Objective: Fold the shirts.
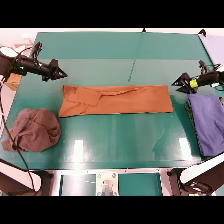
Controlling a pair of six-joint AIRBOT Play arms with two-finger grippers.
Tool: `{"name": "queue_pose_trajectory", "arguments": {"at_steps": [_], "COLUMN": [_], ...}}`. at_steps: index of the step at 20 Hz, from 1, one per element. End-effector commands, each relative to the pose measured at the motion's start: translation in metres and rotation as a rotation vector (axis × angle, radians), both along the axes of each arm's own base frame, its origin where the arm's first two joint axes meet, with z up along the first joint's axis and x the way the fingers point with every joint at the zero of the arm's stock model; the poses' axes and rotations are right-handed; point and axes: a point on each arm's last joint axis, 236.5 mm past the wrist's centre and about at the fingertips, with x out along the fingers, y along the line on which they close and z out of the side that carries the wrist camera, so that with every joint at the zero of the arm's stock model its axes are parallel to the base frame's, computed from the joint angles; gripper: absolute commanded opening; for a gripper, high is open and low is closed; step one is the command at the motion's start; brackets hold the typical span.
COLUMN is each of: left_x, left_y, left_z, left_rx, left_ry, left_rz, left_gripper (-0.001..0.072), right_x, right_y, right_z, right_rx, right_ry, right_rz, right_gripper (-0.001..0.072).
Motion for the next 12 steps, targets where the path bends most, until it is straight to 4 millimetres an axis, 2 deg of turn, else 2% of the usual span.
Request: {"name": "queue_pose_trajectory", "arguments": {"at_steps": [1,4,5,6,7,8,10,12], "left_x": [-0.008,-0.011,-0.010,-0.010,-0.010,-0.009,-0.007,-0.010], "left_y": [-0.014,-0.036,-0.045,-0.053,-0.064,-0.075,-0.109,-0.158], "left_z": [0.003,0.003,0.003,0.003,0.003,0.002,-0.003,-0.016], "left_rx": [-0.005,-0.003,-0.001,0.001,0.004,0.010,0.022,0.034], "left_ry": [0.014,0.006,-0.001,-0.010,-0.020,-0.034,-0.068,-0.106], "left_rz": [-0.048,-0.088,-0.098,-0.107,-0.119,-0.127,-0.155,-0.202], "left_gripper": [0.0022,0.0021,0.0021,0.0021,0.0021,0.0021,0.0021,0.0021], "right_x": [-0.022,-0.033,-0.033,-0.033,-0.031,-0.027,-0.021,-0.016], "right_y": [0.011,0.041,0.049,0.056,0.061,0.063,0.062,0.060], "right_z": [-0.032,-0.055,-0.059,-0.059,-0.057,-0.053,-0.033,0.002], "right_rx": [0.043,0.084,0.088,0.086,0.085,0.084,0.083,0.075], "right_ry": [0.065,0.128,0.135,0.129,0.119,0.104,0.077,0.043], "right_rz": [0.107,0.202,0.224,0.251,0.268,0.275,0.295,0.321], "right_gripper": [0.0508,0.0504,0.0477,0.0335,0.0119,0.0014,0.0014,0.0014]}}
